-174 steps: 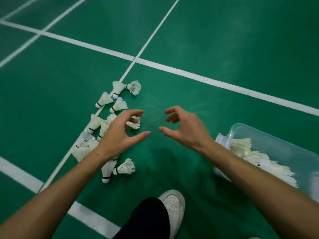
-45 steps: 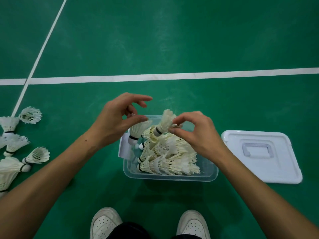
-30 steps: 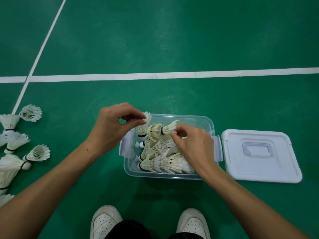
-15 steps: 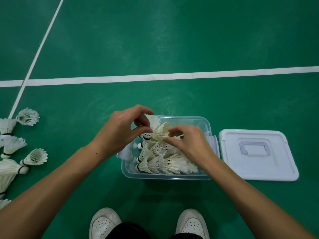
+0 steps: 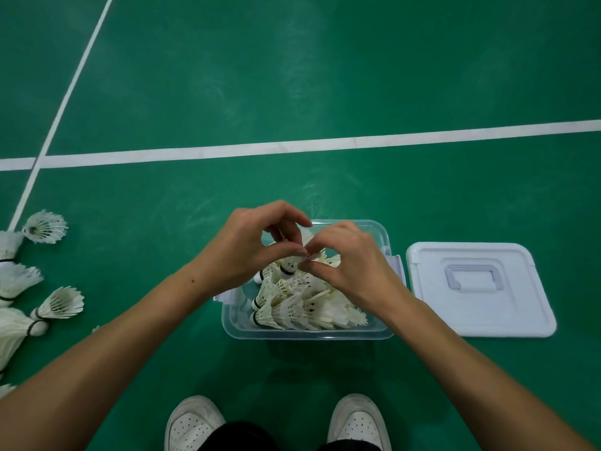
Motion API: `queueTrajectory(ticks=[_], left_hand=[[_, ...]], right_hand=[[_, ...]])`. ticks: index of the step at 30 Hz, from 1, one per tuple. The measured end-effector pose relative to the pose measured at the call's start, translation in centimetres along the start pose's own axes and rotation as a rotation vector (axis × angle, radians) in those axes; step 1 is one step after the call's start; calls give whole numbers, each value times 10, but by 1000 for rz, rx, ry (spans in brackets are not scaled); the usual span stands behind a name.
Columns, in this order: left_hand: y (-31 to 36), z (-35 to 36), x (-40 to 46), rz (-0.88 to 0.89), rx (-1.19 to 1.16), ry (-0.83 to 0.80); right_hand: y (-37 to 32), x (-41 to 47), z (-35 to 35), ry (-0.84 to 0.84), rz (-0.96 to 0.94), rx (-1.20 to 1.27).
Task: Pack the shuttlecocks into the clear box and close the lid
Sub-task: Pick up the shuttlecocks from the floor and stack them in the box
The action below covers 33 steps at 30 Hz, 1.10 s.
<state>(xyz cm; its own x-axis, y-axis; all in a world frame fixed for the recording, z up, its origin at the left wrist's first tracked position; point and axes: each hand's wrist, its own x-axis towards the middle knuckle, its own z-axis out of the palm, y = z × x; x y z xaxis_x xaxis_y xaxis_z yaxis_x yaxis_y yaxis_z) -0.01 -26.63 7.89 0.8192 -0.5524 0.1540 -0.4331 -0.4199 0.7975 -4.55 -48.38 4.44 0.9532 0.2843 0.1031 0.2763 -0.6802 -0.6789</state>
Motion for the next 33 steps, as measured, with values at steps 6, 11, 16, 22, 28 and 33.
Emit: queueTrajectory(ticks=[6, 11, 16, 22, 28, 33], left_hand=[[-13, -6, -10, -129, 5, 121], [-33, 11, -27, -158, 364, -64], [-36, 29, -25, -200, 517, -32], [-34, 40, -12, -247, 557, 24], [-28, 52, -4, -303, 613, 66], [-33, 54, -2, -318, 639, 38]], right_hand=[[7, -21, -21, 226, 121, -12], [19, -38, -24, 308, 230, -198], [13, -30, -11, 252, 216, -398], [15, -13, 5, 138, 233, -396], [14, 1, 22, -11, 270, -272], [17, 6, 24, -116, 363, -197]])
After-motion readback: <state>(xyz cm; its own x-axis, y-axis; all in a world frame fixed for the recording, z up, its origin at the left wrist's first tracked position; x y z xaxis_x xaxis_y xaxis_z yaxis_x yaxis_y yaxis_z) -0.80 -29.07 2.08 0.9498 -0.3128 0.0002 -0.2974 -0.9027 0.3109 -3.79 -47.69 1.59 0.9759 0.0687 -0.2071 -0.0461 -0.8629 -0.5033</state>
